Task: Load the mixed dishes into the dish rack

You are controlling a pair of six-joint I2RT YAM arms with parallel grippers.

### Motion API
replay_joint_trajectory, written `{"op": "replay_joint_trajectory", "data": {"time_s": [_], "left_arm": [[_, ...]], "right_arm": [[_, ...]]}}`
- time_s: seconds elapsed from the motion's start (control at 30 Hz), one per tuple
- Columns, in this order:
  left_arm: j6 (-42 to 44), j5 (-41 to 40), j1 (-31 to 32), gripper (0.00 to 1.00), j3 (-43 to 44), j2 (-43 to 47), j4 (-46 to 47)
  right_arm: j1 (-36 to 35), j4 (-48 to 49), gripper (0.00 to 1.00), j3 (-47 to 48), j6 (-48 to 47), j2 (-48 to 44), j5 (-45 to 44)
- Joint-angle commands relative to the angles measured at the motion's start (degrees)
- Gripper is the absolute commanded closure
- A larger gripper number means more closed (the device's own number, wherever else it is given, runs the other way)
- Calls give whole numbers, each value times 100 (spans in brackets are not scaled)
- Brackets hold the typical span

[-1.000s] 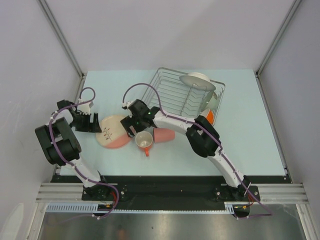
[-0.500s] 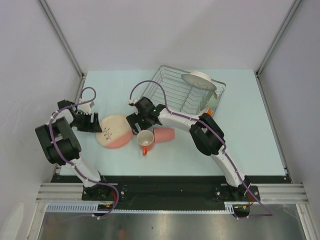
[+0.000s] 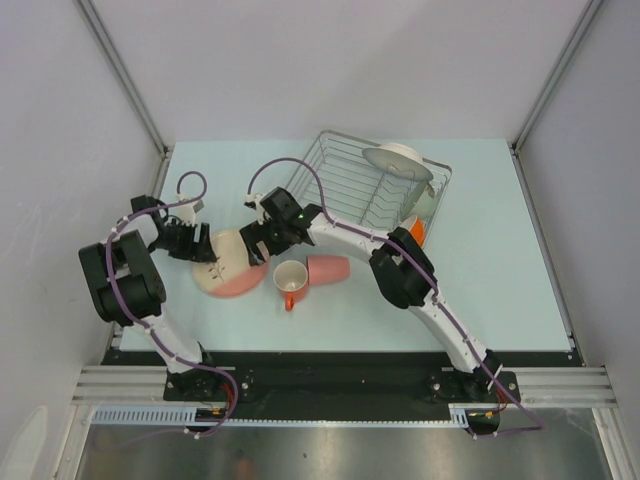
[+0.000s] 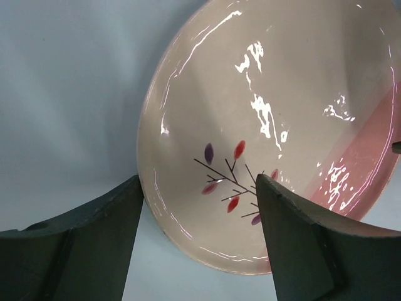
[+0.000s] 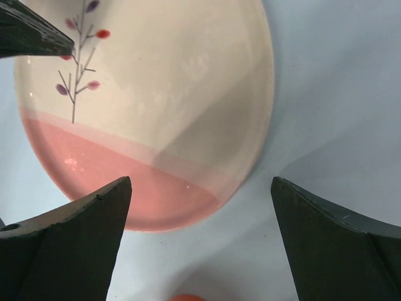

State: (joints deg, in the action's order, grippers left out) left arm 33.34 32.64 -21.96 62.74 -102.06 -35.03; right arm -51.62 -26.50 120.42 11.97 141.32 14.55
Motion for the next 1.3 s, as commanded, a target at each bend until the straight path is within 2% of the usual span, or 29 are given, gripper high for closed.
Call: {"op": "replay_joint_trajectory", "data": {"time_s": [0.0, 0.1, 0.17, 0.27, 0.5, 0.6, 0.63, 0.73, 1.13, 1.2, 1.27], "left_arm": [[-12, 400, 86, 23, 81, -68, -22], [-38, 523, 121, 24, 28, -86, -13], [-65, 620, 165, 31, 36, -121, -65], [-56, 778, 235, 43, 115, -165, -188], [-30, 1007, 244, 60, 203, -332, -356], [-21, 1174, 244, 76, 352, -376, -505], [-21, 1296, 244, 85, 414, -393, -627], [32, 1490, 244, 100, 686, -385, -952], [41, 2211, 288, 100, 1434, 213, -1665], [15, 2229, 323, 100, 1373, 195, -1596], [-21, 2211, 376, 100, 1198, 134, -1481]], "right_arm": [[-24, -452, 1, 306, 87, 476, 373], [2, -417, 2, 324, 130, 511, 426], [-15, -365, 4, 333, 166, 563, 513], [2, -400, 12, 394, 166, 616, 610], [37, -312, 32, 368, 166, 652, 865], [46, -216, 44, 316, 157, 625, 1023], [55, -180, 48, 254, 139, 608, 1120], [108, 57, 48, 114, 157, 520, 1409], [204, 558, 51, -150, 201, 485, 2096], [231, 742, 54, -264, 288, 485, 2271], [266, 988, 65, -361, 376, 485, 2394]]}}
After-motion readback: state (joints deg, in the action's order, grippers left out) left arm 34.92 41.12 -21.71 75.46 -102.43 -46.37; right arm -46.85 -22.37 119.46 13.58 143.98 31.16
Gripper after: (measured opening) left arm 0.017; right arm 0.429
